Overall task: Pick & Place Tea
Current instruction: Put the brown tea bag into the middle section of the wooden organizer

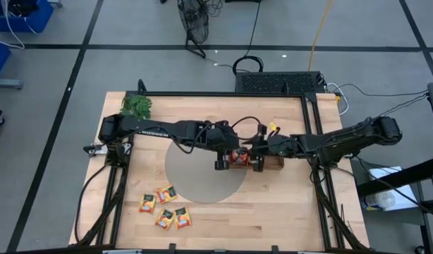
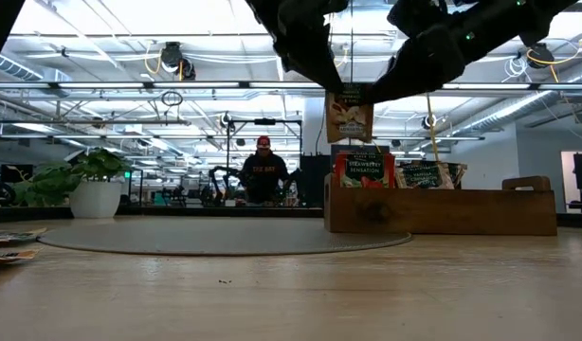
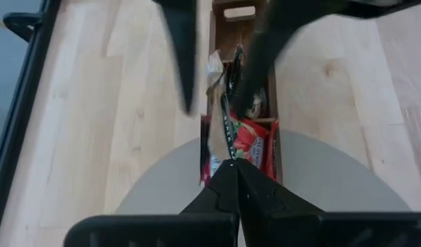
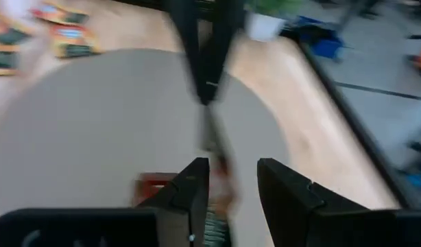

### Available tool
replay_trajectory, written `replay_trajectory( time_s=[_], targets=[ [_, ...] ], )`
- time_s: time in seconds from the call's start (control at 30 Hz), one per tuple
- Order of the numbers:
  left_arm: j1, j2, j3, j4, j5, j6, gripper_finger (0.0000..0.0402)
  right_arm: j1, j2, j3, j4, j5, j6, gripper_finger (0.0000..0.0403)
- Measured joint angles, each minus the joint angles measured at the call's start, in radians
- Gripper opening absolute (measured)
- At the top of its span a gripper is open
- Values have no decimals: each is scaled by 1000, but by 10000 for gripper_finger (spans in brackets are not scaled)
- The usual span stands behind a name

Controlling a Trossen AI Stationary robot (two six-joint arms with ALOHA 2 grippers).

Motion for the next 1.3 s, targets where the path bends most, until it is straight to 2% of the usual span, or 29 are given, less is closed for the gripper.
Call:
replay_trajectory(
  time_s=[0.13,0.8,0.87,1.0,1.1,1.3],
  targets=[
    [0,0,0,1,0,-1,0,0,35,0,47,-88,2,114],
    [1,0,0,-8,-1,-15,1,1,60,-2,95,-91,-55,3],
    [1,0,0,-8,-1,-6,7,1,60,-2,96,-76,-61,1],
    [1,-2,0,17,-9,-13,35,22,42,-2,81,62,-97,1],
    [1,-42,0,35,-10,-20,60,57,6,-1,30,122,-94,0],
    [0,-147,-4,40,-68,-15,97,175,-92,-5,-195,122,118,0]
  ],
)
